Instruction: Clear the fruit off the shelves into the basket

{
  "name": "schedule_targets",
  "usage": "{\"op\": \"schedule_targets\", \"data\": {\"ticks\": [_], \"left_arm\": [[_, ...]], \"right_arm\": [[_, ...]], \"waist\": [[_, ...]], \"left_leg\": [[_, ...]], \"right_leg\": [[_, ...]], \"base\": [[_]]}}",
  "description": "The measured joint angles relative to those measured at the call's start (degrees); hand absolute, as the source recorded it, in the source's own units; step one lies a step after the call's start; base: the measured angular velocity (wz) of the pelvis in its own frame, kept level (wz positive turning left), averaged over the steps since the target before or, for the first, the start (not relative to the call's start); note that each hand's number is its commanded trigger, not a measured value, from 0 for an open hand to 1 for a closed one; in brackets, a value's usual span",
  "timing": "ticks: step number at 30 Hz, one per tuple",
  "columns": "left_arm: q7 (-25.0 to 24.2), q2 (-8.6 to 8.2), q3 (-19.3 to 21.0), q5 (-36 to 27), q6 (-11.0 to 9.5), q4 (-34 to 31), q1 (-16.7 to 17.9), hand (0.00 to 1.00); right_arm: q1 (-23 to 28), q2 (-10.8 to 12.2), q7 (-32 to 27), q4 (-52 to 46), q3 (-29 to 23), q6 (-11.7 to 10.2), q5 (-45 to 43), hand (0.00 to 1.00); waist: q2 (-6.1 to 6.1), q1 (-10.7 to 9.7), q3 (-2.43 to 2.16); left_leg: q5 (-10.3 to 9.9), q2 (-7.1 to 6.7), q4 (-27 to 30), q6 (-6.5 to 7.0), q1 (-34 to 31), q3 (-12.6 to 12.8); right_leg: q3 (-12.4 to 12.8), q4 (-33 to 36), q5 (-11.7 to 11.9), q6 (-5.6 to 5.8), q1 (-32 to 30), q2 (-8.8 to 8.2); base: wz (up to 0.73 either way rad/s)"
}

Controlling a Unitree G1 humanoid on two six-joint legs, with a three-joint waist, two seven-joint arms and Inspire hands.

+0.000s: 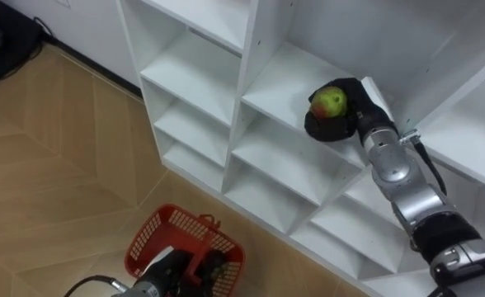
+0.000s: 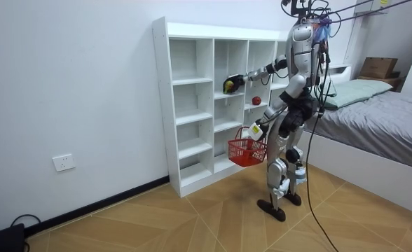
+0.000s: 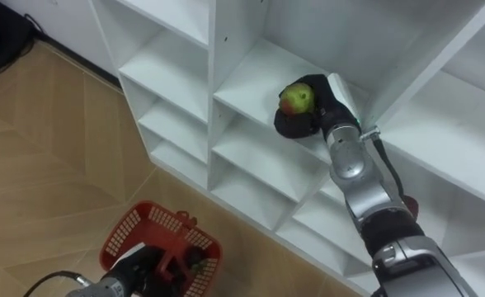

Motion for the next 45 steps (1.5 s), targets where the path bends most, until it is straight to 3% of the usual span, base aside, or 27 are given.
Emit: {"op": "schedule_targets", "data": {"ticks": [10, 16, 19, 22, 24, 27, 31, 33, 39, 45], "left_arm": [[0.07, -0.06, -0.02, -2.32, -0.19, 0.17, -0.38, 1.00], [1.43, 0.05, -0.59, -2.68, -0.27, -0.10, -0.86, 1.00], [1.65, -0.17, -0.58, -4.82, -0.37, -0.27, -0.98, 1.00], [1.63, -0.39, -0.62, -4.81, -0.40, -2.73, -0.16, 1.00], [1.98, -0.64, -0.64, -5.09, -1.04, -3.60, -0.25, 1.00], [2.81, -1.07, -1.11, -7.20, -2.42, -3.74, -0.25, 1.00], [3.12, -1.50, -2.84, -9.07, -2.58, -3.73, -0.03, 1.00], [3.58, -1.77, -4.19, -9.06, -2.69, -3.74, -0.04, 1.00], [2.20, -2.37, -5.09, -9.24, -2.75, -3.76, 0.09, 1.00], [2.14, -2.49, -5.25, -10.99, -3.26, -3.77, 0.08, 1.00]], "right_arm": [[0.12, 0.36, 0.92, -0.99, 0.07, 0.04, 0.02, 1.00], [4.49, 1.52, 4.04, -10.96, 0.21, 0.08, -0.66, 1.00], [9.16, 1.97, 4.64, -18.77, 0.13, 0.05, -1.33, 1.00], [16.98, 1.98, 6.66, -28.40, 0.18, 0.02, -3.48, 1.00], [21.36, 2.02, 9.17, -32.08, 0.56, 0.04, -4.62, 1.00], [24.03, 2.06, 10.54, -34.21, 1.33, 0.06, -4.49, 1.00], [27.45, 2.17, 10.70, -36.00, 1.48, 0.06, -4.00, 1.00], [29.78, 2.22, 11.28, -36.91, 2.41, 0.11, -4.17, 1.00], [34.67, 4.27, 12.90, -37.82, 2.52, 0.82, -4.78, 1.00], [37.01, 4.07, 13.16, -37.54, 2.49, 1.26, -7.29, 1.00]], "waist": [[-0.01, -0.25, 0.00], [0.30, -2.84, 0.04], [1.12, -4.18, 0.04], [2.20, -5.52, -0.26], [3.07, -6.37, -0.39], [3.88, -7.67, -0.82], [4.64, -8.07, -1.16], [5.33, -9.08, -1.66], [6.01, -9.76, -1.56], [6.55, -10.22, -1.24]], "left_leg": [[0.05, 0.05, -0.51, 0.08, 0.94, 0.60], [0.00, 0.19, -0.55, 0.15, 1.41, 1.67], [-0.19, 0.21, -0.73, 0.39, 2.38, 2.29], [-0.49, 0.34, -0.95, 0.69, 3.57, 3.78], [-0.54, 0.54, -1.87, 0.78, 5.44, 5.32], [-0.69, 0.88, -2.45, 0.95, 7.15, 6.83], [-0.72, 1.20, -3.88, 0.92, 10.44, 9.16], [-0.90, 1.19, -3.98, 0.94, 11.18, 9.64], [-0.94, 1.73, -4.92, 0.90, 12.40, 11.04], [-0.98, 1.92, -5.73, 0.84, 12.94, 11.70]], "right_leg": [[0.69, -0.04, 0.00, 0.01, 0.33, -0.33], [1.74, -0.02, -0.01, 0.02, 0.45, -0.29], [2.34, -0.02, -0.05, 0.13, 1.02, -0.28], [3.46, 0.10, -0.10, 0.30, 1.63, -0.19], [5.52, 0.13, 0.03, 0.48, 2.39, -0.06], [6.50, 0.47, 0.05, 0.52, 3.19, 0.02], [9.27, 0.40, 0.04, 0.53, 4.85, 0.43], [9.81, -0.02, 0.06, 0.55, 5.46, 0.57], [11.27, -0.08, 0.05, 0.56, 5.60, 0.95], [12.58, -0.12, 0.03, 0.55, 5.30, 1.19]], "base": [[-0.02], [-0.08], [-0.11], [-0.25], [-0.36], [-0.30], [-0.33], [-0.15], [-0.12], [-0.09]]}}
